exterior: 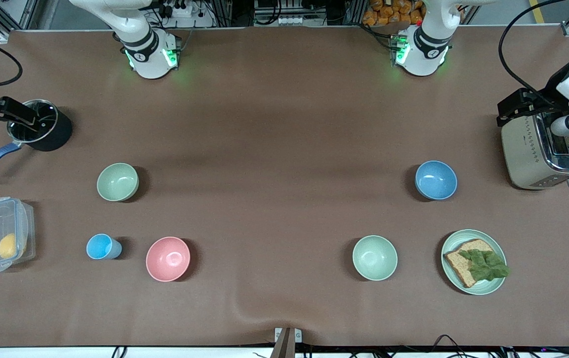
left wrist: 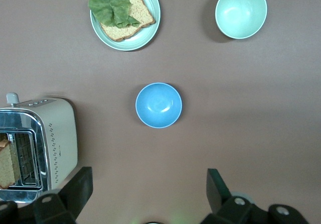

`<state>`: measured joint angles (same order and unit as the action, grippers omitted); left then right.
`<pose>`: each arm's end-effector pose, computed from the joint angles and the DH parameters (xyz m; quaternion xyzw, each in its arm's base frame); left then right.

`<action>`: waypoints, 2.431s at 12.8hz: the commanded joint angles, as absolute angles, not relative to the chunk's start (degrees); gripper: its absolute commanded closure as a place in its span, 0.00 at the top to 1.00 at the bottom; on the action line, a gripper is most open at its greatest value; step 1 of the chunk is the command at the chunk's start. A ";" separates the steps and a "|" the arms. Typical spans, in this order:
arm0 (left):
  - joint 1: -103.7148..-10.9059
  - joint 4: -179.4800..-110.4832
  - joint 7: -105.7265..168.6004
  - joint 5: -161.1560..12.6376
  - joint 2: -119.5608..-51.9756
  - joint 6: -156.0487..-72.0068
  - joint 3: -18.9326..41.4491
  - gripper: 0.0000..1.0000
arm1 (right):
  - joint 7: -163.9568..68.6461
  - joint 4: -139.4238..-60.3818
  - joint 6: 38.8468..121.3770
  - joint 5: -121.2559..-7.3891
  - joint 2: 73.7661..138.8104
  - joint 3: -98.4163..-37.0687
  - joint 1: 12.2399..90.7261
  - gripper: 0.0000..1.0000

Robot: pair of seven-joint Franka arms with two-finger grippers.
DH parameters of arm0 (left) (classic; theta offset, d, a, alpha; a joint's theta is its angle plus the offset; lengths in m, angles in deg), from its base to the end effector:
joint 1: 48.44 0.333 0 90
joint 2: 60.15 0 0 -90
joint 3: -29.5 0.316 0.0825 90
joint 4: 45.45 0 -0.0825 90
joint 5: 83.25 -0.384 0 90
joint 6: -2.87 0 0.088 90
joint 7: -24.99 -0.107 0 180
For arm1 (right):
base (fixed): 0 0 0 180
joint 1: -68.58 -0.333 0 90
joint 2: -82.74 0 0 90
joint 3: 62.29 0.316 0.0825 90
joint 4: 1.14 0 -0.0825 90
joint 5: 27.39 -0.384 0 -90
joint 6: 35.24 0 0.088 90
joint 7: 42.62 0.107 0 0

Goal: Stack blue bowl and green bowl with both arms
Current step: 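Reach the left gripper toward the light blue bowl by the toaster, then lower the left gripper and grasp the rim of the blue bowl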

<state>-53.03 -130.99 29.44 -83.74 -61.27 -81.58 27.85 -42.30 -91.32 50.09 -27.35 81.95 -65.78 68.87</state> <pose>0.5479 -0.0587 0.6418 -0.9997 0.0153 0.0188 0.0058 0.5402 -0.0360 0.6237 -0.9987 0.0357 0.0354 0.0011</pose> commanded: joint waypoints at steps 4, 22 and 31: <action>-52.48 -131.22 27.89 -84.13 -61.99 -81.42 28.26 1.00 | -41.39 -90.18 48.87 -27.65 82.29 -66.34 69.11 1.00; -45.89 -169.90 36.85 -88.17 -78.25 -130.89 27.91 0.82 | -41.39 -90.70 47.72 -28.00 82.56 -66.16 69.11 1.00; -45.98 -169.72 36.85 -88.17 -80.89 -133.01 27.91 0.67 | -41.39 -90.88 47.72 -28.09 82.65 -66.16 69.11 1.00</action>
<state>-46.32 -170.24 35.52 -87.54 -80.10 -132.15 28.35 -42.12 -91.11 48.31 -27.39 82.61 -66.29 69.00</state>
